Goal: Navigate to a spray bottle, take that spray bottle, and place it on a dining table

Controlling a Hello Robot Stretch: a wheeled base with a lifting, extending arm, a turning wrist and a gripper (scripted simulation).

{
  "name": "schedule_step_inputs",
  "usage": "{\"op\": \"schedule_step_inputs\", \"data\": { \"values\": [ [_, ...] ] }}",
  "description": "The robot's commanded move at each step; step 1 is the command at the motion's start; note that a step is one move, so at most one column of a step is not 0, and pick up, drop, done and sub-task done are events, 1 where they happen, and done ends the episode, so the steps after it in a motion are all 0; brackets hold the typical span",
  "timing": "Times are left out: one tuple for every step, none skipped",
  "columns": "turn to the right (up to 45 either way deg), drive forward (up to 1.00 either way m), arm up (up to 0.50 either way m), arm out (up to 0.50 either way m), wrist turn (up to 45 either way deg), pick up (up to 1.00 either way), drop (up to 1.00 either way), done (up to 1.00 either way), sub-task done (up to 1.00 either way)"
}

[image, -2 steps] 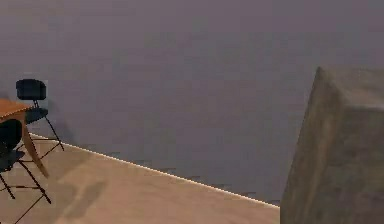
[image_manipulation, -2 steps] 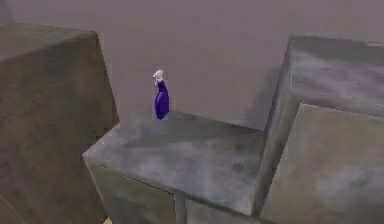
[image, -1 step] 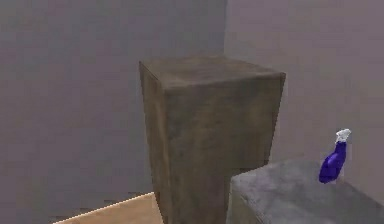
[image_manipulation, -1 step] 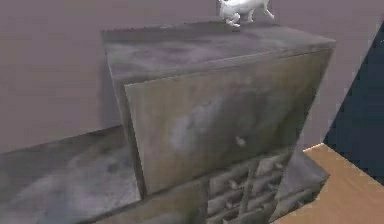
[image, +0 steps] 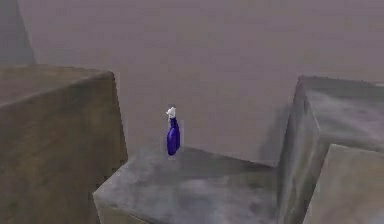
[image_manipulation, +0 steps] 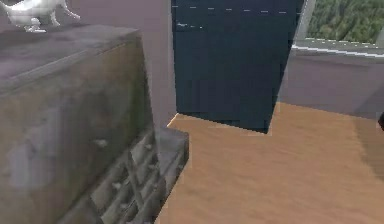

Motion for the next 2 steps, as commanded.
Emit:
{"op": "schedule_step_inputs", "data": {
  "values": [
    [45.0, 0.00, 0.00, 0.00, 0.0, 0.00, 0.00, 0.00, 0.00],
    [21.0, 0.00, 0.00, 0.00, 0.0, 0.00, 0.00, 0.00, 0.00]
  ]
}}
